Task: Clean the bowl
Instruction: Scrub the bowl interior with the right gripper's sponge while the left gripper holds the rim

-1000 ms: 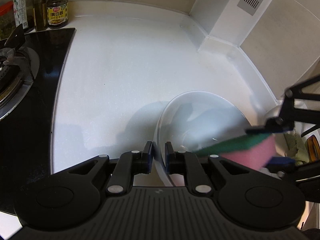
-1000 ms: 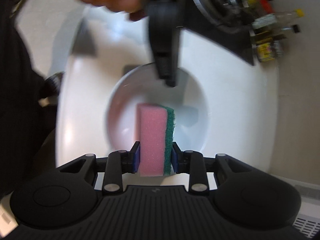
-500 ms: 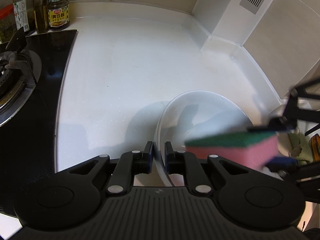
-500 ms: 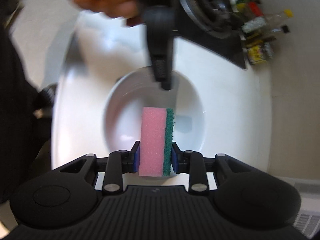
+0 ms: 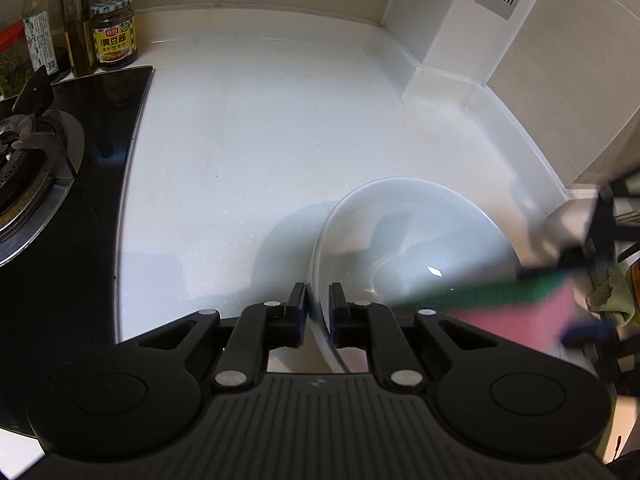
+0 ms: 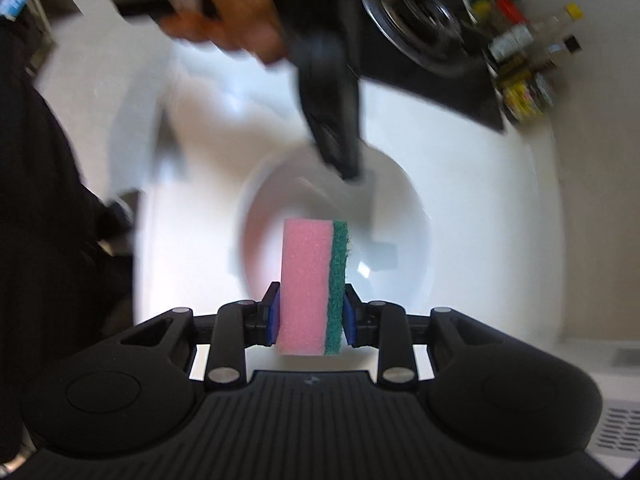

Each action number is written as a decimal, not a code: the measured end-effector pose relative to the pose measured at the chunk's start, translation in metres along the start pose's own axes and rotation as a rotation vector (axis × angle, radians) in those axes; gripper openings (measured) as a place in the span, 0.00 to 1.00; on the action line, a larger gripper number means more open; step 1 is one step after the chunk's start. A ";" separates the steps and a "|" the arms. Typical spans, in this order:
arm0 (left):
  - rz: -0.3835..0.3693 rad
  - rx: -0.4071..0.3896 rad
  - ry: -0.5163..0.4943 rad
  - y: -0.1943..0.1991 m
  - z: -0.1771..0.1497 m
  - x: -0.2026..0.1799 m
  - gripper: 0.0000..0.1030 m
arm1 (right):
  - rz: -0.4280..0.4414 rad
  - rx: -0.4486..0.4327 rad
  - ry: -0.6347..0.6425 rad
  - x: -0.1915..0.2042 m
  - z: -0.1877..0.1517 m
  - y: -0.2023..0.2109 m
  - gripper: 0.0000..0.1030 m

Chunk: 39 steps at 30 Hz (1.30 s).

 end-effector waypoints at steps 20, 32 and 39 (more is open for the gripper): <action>0.035 0.017 -0.034 -0.004 0.004 -0.004 0.09 | -0.036 -0.043 0.010 0.005 -0.002 0.003 0.25; 0.033 0.033 -0.045 -0.004 0.009 -0.002 0.06 | 0.069 -0.087 -0.011 0.007 0.000 0.017 0.25; 0.053 0.038 -0.061 -0.006 0.011 -0.002 0.06 | 0.018 -0.134 -0.105 -0.004 0.010 0.007 0.25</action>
Point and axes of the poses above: each gripper's, at about its wrist camera, not at the fingertips, and y roughly against the way its jaws point, x to its left, z to its top, the point moved 4 cm from there along -y, roughly the way its jaws point, and after that the axes turned 13 degrees about -z, right-handed, at the moved point
